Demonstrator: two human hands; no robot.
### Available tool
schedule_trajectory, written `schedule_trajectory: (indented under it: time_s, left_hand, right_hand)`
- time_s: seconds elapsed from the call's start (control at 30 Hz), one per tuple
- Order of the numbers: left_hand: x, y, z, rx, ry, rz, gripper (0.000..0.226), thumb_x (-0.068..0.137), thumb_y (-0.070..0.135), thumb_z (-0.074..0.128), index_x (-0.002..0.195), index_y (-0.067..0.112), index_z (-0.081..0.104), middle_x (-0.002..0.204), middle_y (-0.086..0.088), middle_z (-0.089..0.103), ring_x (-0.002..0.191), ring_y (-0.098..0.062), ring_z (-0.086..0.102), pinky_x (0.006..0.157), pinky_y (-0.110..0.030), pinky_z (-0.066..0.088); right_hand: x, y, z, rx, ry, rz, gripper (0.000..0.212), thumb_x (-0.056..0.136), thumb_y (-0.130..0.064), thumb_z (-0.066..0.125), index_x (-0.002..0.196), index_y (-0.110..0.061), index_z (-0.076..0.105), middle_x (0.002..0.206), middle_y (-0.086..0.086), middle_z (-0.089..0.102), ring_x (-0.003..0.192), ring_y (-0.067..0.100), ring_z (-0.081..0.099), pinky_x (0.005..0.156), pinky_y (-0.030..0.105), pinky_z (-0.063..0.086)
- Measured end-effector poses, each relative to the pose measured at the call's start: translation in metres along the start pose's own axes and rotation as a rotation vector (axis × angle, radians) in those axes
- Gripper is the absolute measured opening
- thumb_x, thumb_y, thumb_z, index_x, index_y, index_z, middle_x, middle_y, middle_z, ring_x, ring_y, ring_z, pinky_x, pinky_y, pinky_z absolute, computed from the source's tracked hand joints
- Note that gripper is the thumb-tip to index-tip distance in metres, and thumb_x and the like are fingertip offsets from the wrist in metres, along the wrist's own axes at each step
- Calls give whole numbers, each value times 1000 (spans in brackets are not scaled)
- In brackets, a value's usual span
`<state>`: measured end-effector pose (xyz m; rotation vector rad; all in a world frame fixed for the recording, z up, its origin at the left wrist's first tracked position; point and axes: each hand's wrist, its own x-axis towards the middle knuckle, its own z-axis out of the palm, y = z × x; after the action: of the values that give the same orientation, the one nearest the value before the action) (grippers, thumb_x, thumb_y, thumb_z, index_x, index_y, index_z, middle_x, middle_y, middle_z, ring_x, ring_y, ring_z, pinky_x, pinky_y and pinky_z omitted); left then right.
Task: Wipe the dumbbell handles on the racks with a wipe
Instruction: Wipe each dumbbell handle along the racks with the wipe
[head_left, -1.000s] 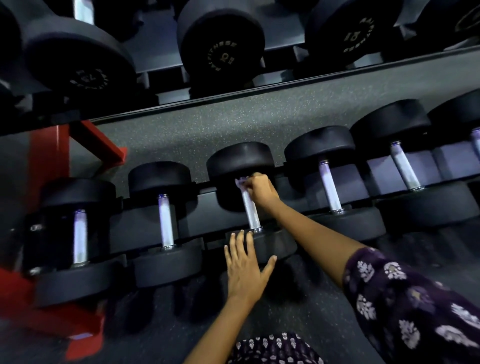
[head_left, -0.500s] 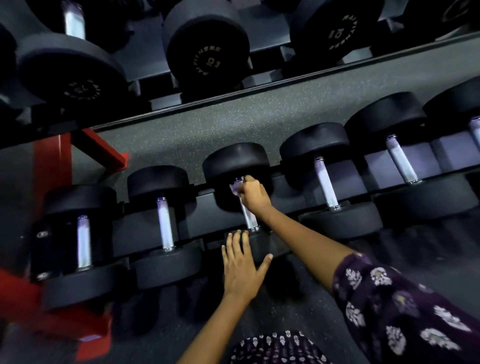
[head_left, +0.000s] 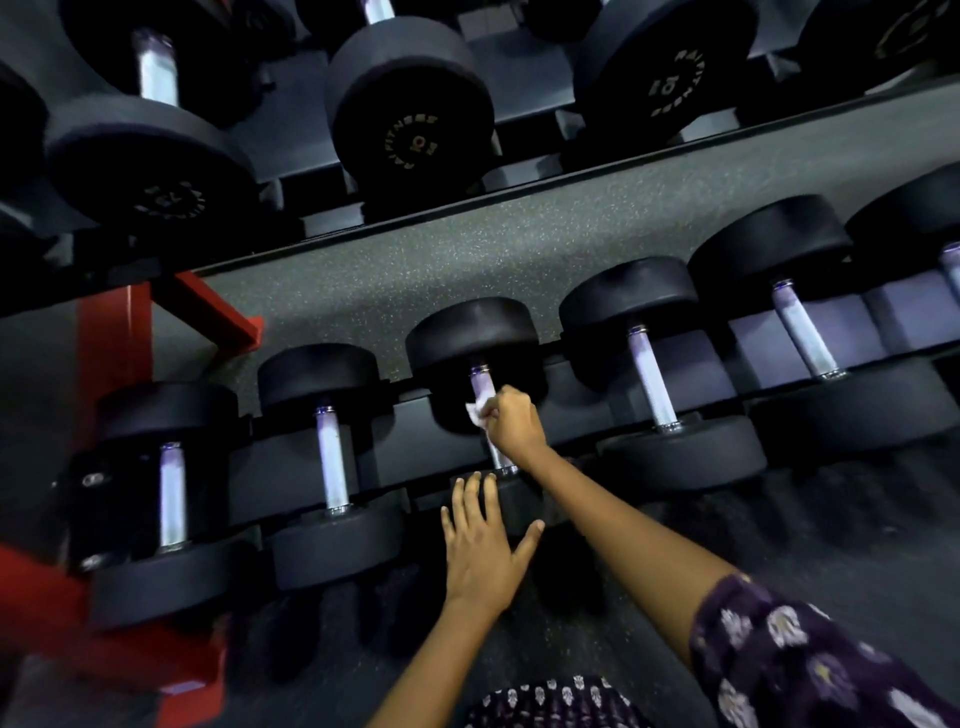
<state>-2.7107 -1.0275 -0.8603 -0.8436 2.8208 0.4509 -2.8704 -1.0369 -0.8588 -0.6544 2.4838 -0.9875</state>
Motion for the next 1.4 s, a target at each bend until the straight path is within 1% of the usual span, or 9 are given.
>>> schedule_trajectory:
  time_s: [0.3, 0.43, 0.63, 0.77, 0.83, 0.9, 0.97, 1.07, 1.4]
  left_hand:
    - [1, 0, 3, -17, -9, -8, 86, 93, 70, 7, 132, 4, 46, 132, -16, 56, 125, -37, 53, 89, -54, 50]
    - [0, -1, 4, -84, -89, 38, 117, 74, 84, -12, 150, 4, 26, 156, -15, 24, 147, -32, 14, 114, -53, 22]
    - [1, -2, 0, -73, -114, 28, 118, 74, 85, -12, 149, 3, 28, 155, -15, 27, 146, -33, 20, 111, -54, 29]
    - [2, -5, 2, 10, -126, 3, 85, 94, 69, 5, 130, 3, 45, 128, -16, 58, 117, -35, 59, 76, -49, 58]
    - [4, -1, -4, 56, -157, -13, 106, 82, 79, -11, 142, 2, 31, 144, -18, 43, 135, -34, 42, 95, -52, 50]
    - [5, 1, -7, 31, -214, -6, 133, 52, 87, -32, 153, 7, 4, 160, -11, 5, 149, -27, 3, 116, -48, 21]
    - [2, 2, -11, 35, -215, -24, 139, 40, 86, -39, 153, 11, -7, 161, -6, -9, 148, -23, -12, 119, -43, 10]
    - [2, 5, -11, 62, -219, -26, 139, 38, 86, -40, 152, 12, -11, 160, -5, -12, 148, -22, -14, 119, -43, 8]
    - [4, 2, -13, 66, -255, -11, 142, 35, 86, -41, 152, 11, -14, 160, -5, -16, 147, -23, -16, 119, -44, 2]
  right_hand:
    - [28, -9, -28, 287, 36, 78, 18, 80, -8, 68, 93, 5, 70, 84, 16, 66, 81, 13, 55, 52, 3, 32]
    - [13, 17, -10, 168, -7, 113, 8, 81, -4, 60, 83, 4, 63, 79, 20, 62, 81, 25, 60, 63, 20, 34]
    - [21, 9, -12, 343, 108, 104, 23, 90, -12, 56, 92, 7, 69, 73, 33, 52, 76, 8, 46, 61, 20, 31]
    - [32, 3, -1, 459, 239, 182, 23, 88, -8, 59, 85, 13, 68, 79, 14, 23, 73, 8, 42, 61, 19, 32]
    - [39, 1, 2, 560, 293, 332, 28, 89, -14, 59, 83, 12, 68, 72, 0, 34, 71, 10, 43, 60, 21, 32]
    - [42, -6, 5, 652, 325, 413, 23, 87, -10, 60, 86, 11, 69, 62, 20, 45, 72, 10, 45, 61, 20, 33]
    - [42, -11, 8, 691, 360, 389, 18, 84, -5, 60, 88, 10, 70, 68, 17, 63, 73, 12, 50, 62, 19, 34]
    - [46, -6, 12, 750, 414, 454, 17, 83, -3, 62, 91, 10, 70, 86, 24, 70, 72, 15, 54, 56, 14, 35]
    - [50, -14, 10, 840, 417, 518, 11, 77, -2, 67, 82, 8, 71, 58, 2, 56, 61, 16, 52, 64, 24, 45]
